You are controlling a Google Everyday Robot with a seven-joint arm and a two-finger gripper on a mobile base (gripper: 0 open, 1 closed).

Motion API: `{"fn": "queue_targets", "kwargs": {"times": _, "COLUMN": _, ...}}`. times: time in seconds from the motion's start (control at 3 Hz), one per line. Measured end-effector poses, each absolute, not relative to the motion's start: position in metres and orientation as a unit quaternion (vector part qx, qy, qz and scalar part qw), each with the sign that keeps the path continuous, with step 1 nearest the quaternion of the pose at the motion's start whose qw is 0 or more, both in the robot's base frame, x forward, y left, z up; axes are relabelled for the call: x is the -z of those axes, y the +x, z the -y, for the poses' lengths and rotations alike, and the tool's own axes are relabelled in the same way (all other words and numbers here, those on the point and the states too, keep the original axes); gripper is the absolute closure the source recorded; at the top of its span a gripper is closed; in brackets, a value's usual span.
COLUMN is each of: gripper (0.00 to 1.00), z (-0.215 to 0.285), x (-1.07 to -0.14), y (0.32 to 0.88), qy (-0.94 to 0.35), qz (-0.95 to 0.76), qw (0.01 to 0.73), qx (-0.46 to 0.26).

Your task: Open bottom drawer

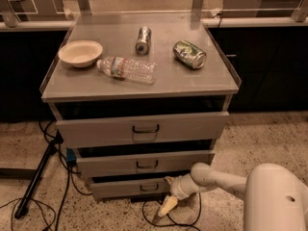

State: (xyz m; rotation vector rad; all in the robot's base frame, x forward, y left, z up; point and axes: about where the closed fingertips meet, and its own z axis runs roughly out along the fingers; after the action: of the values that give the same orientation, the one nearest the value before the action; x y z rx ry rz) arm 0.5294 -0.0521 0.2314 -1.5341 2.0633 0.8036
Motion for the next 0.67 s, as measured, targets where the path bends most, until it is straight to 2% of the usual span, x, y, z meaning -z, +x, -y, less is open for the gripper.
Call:
{"fn": "queue_targets", "kwargs": {"times": 0.33, "gripper": 0.00, "z": 0.0291, "x": -0.2144, "y": 0.5629, "qy": -0.566, "qz": -0.732, "qw": 0.229, "qx": -0.302}}
{"fn": "queue_targets", "kwargs": {"times": 0.67, "gripper": 0.00, "z": 0.0291, "x": -0.2144, "y": 0.5628, "qy": -0.566, "qz": -0.732, "qw": 0.229, "qx": -0.302}}
